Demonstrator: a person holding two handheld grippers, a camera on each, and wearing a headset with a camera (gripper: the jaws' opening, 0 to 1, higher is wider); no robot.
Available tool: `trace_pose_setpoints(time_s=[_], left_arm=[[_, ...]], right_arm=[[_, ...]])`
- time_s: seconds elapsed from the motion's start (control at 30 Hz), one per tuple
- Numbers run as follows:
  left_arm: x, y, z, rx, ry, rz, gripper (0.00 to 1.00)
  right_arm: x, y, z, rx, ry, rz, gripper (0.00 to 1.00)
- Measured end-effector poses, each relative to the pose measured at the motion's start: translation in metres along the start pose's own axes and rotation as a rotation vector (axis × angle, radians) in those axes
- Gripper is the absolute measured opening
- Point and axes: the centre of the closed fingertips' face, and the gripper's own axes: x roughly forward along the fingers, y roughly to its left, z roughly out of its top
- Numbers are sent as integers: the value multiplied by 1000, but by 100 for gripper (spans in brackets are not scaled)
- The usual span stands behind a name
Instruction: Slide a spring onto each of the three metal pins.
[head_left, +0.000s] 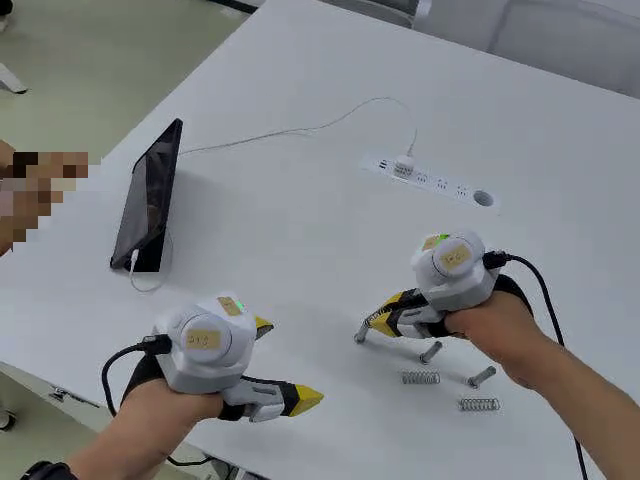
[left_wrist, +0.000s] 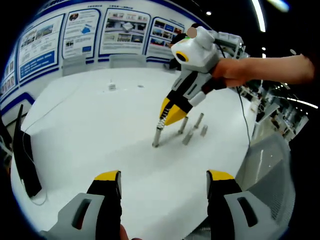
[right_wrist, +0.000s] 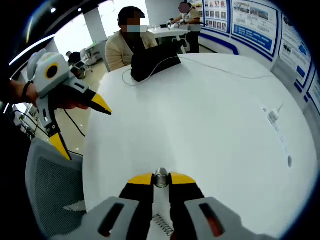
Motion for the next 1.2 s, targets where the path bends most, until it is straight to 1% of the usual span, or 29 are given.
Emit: trace_pose_setpoints(time_s=[0.43, 0.57, 0.67, 0.77, 0.83, 0.87, 1.2], left_arm=[[0, 1, 0, -3, 5, -4, 71], [-1, 4, -1, -11, 4, 4, 71], [-1, 4, -1, -13, 3, 6, 70], [-1, 4, -2, -13, 7, 6, 70], [-1, 4, -3, -13, 9, 6, 70], [0, 4, -3, -13, 9, 5, 70], [0, 6, -2, -22, 5, 8, 70]], right_arm=[[12, 2, 0, -15, 20, 7, 13], [16, 2, 1, -26, 26, 6, 13], [19, 3, -2, -62, 49, 2, 13], [22, 5, -4, -90, 59, 1, 13], [25, 5, -8, -112, 79, -3, 13], [26, 6, -8, -135, 84, -5, 13], [38, 5, -16, -165, 116, -9, 13]])
